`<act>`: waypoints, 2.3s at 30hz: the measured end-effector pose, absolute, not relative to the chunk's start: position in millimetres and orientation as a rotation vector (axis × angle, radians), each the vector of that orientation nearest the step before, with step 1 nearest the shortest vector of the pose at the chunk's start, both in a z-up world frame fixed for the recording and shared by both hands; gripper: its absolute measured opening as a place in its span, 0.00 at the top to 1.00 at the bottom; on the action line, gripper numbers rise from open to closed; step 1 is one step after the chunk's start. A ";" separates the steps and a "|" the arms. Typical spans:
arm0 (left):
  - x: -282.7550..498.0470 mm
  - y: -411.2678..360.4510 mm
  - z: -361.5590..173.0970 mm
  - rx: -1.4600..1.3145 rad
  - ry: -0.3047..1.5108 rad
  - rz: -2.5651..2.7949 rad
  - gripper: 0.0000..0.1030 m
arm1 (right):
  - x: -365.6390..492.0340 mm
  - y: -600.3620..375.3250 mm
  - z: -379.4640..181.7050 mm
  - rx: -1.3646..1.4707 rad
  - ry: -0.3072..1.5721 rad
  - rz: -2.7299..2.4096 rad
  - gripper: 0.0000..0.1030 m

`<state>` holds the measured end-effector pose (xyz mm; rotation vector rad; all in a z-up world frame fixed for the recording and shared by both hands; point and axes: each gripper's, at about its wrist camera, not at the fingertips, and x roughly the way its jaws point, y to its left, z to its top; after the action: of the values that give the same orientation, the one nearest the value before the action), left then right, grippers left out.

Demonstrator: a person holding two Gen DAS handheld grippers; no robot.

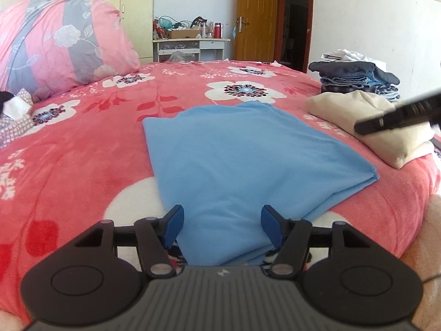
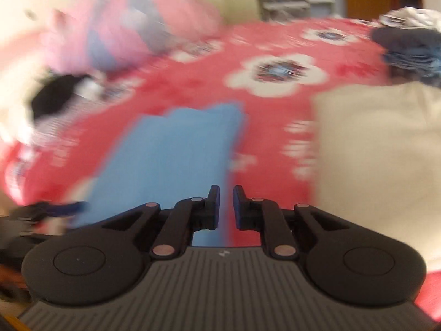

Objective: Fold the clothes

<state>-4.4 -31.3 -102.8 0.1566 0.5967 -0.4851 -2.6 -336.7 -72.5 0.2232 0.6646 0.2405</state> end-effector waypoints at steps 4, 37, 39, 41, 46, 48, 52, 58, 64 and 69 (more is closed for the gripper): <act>-8.3 -32.3 -102.1 0.192 0.629 -0.449 0.38 | -15.5 -319.1 -106.4 0.095 0.745 0.210 0.94; 24.9 -76.5 -66.4 0.184 0.831 -0.343 0.04 | -29.5 -302.5 -88.2 0.275 0.595 0.070 0.80; 26.2 -78.5 -69.0 0.182 0.841 -0.332 0.02 | -24.0 -299.2 -98.1 0.226 0.611 0.055 0.80; 27.4 -80.6 -71.7 0.181 0.850 -0.320 0.02 | -24.9 -297.0 -111.3 0.168 0.645 0.034 0.80; 30.5 -85.7 -78.2 0.178 0.874 -0.291 0.00 | -43.0 -302.5 -94.0 0.156 0.643 0.042 0.80; 31.7 -87.7 -80.9 0.177 0.883 -0.280 0.00 | -38.9 -306.6 -76.9 0.171 0.587 0.052 0.80; 34.2 -91.8 -86.2 0.174 0.902 -0.257 0.00 | -5.0 -303.5 -72.9 0.165 0.557 0.089 0.80; 35.3 -93.1 -89.8 0.175 0.913 -0.245 0.00 | 9.1 -319.9 -104.5 0.166 0.678 0.052 0.75; 35.3 -95.5 -90.5 0.184 0.912 -0.238 0.00 | 13.3 -317.3 -81.0 0.135 0.615 0.057 0.75; 35.7 -95.7 -90.3 0.181 0.915 -0.235 0.00 | 41.9 -301.2 -92.7 0.116 0.644 0.112 0.75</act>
<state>35.7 -95.7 -90.3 0.1813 0.9151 -0.2353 41.9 -301.2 -92.7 0.1157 0.6437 0.1117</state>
